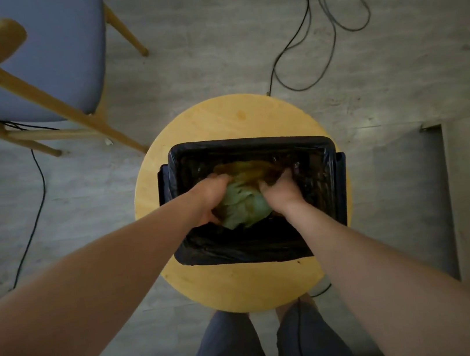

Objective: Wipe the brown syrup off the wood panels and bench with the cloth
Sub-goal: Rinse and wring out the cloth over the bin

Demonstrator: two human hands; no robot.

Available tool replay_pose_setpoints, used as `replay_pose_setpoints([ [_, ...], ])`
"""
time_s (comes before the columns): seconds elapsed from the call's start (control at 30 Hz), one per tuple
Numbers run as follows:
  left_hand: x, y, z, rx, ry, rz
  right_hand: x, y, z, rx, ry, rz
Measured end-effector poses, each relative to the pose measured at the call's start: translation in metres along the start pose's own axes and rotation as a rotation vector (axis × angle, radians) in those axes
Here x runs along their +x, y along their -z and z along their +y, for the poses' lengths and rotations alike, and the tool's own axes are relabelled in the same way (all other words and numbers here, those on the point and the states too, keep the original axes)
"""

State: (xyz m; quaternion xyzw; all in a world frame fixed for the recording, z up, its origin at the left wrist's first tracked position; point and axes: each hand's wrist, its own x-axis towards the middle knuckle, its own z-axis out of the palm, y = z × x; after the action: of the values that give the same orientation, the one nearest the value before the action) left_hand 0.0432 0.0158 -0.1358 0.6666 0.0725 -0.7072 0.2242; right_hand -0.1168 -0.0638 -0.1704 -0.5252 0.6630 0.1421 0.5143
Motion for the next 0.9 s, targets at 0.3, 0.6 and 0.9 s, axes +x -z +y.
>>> replay_pose_setpoints([
  [0.3,0.016,-0.013,0.006,-0.214,-0.02,0.081,-0.049,-0.027,-0.022,0.257,0.418,-0.145],
  [0.6,0.016,-0.02,-0.008,-0.363,-0.137,0.101,-0.032,-0.046,-0.016,-0.296,0.725,0.26],
  [0.9,0.019,-0.012,-0.014,-0.178,-0.14,0.18,-0.008,-0.037,0.002,-0.194,0.007,0.246],
])
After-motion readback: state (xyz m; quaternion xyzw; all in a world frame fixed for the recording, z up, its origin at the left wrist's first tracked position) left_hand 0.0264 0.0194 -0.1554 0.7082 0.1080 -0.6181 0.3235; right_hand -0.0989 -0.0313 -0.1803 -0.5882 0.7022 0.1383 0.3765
